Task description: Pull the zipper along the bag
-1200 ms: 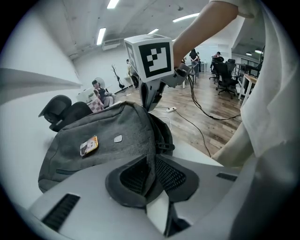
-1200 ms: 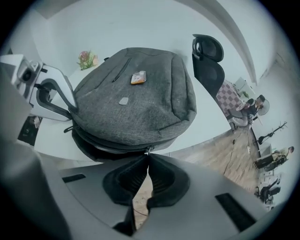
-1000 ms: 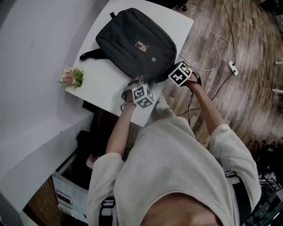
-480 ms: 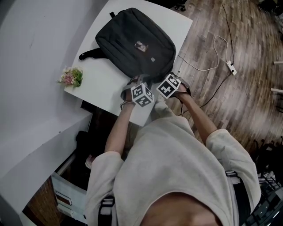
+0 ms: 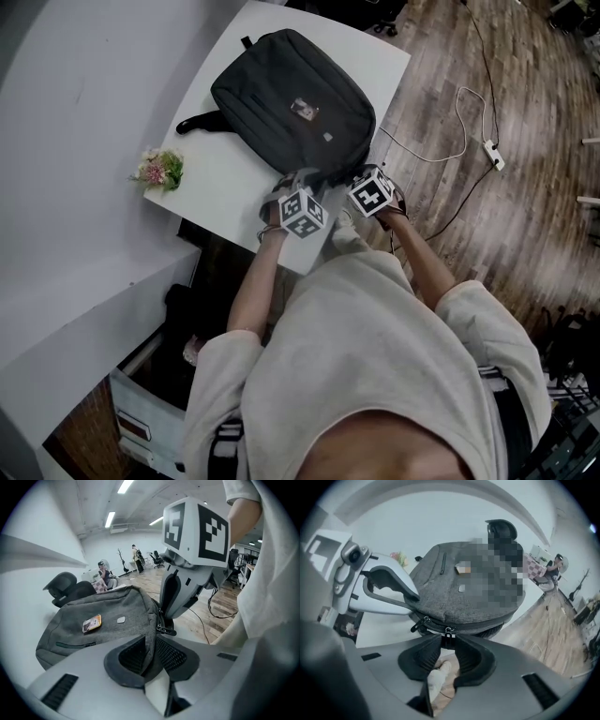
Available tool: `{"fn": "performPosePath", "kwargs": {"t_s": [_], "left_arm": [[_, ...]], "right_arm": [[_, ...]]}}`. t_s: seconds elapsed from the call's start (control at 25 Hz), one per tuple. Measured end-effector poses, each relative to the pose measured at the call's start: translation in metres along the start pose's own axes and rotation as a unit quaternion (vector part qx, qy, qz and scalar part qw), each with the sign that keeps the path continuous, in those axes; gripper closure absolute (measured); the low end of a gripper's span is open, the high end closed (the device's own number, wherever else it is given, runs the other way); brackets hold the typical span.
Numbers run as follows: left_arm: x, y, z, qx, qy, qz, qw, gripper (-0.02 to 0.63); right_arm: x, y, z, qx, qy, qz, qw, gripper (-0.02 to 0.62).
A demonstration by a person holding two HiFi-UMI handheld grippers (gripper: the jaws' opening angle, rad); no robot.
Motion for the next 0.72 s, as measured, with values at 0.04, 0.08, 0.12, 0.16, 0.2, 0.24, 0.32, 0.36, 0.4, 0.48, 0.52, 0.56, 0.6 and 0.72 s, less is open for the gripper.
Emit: {"fn": "performPosePath", "kwargs": {"t_s": [0.04, 0.08, 0.12, 0.16, 0.2, 0.24, 0.32, 0.36, 0.4, 0.48, 0.52, 0.56, 0.6, 0.72], "left_arm": [[-0.001, -0.003, 0.000, -0.004, -0.005, 0.003, 1.0000, 0.517], [0.000, -0.007, 0.001, -0.008, -0.010, 0.006, 0.9999, 0.500], [0.000, -0.010, 0.001, -0.012, -0.017, 0.009, 0.9997, 0.464], [0.000, -0.014, 0.000, -0.017, -0.027, 0.012, 0.9994, 0.449], [0.001, -0.019, 0.000, -0.024, -0.041, 0.017, 0.9987, 0.445], [0.001, -0.025, -0.002, -0.035, -0.056, 0.024, 0.9975, 0.442], [-0.001, -0.038, -0.009, -0.064, -0.085, 0.042, 0.9934, 0.442], [-0.002, -0.046, -0.013, -0.081, -0.096, 0.051, 0.9908, 0.445], [-0.004, -0.054, -0.018, -0.098, -0.105, 0.060, 0.9878, 0.450], [-0.009, -0.072, -0.028, -0.136, -0.119, 0.081, 0.9803, 0.460], [-0.012, -0.082, -0.034, -0.155, -0.127, 0.094, 0.9752, 0.463], [-0.016, -0.092, -0.041, -0.175, -0.135, 0.109, 0.9692, 0.470], [-0.019, -0.102, -0.048, -0.195, -0.141, 0.123, 0.9627, 0.477], [-0.030, -0.134, -0.068, -0.249, -0.163, 0.166, 0.9401, 0.499]], "right_arm": [[0.002, -0.002, 0.002, -0.002, 0.017, 0.016, 1.000, 0.467], [0.003, -0.004, 0.004, 0.000, 0.028, 0.033, 0.999, 0.448], [0.003, -0.008, 0.006, 0.004, 0.034, 0.050, 0.998, 0.448], [0.002, -0.014, 0.008, 0.010, 0.037, 0.068, 0.997, 0.451], [0.000, -0.021, 0.010, 0.016, 0.040, 0.086, 0.995, 0.459], [-0.002, -0.027, 0.011, 0.022, 0.045, 0.105, 0.993, 0.463], [-0.008, -0.038, 0.014, 0.033, 0.059, 0.140, 0.988, 0.479], [-0.012, -0.043, 0.016, 0.039, 0.065, 0.155, 0.985, 0.483], [-0.017, -0.048, 0.018, 0.046, 0.069, 0.168, 0.982, 0.491], [-0.028, -0.058, 0.021, 0.060, 0.068, 0.191, 0.977, 0.499], [-0.035, -0.064, 0.022, 0.066, 0.066, 0.204, 0.975, 0.510], [-0.043, -0.069, 0.024, 0.071, 0.063, 0.218, 0.971, 0.518], [-0.051, -0.075, 0.026, 0.075, 0.062, 0.232, 0.968, 0.522], [-0.075, -0.091, 0.031, 0.084, 0.055, 0.272, 0.957, 0.535]]}}
Point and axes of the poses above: the fingertips, and each gripper's own axes: y forward along the fingers, z to its right, x out of its underside, the point moved 8 cm from there along -y, backward along the fingers, and after that the axes turned 12 degrees about z, right-handed, at the moved point
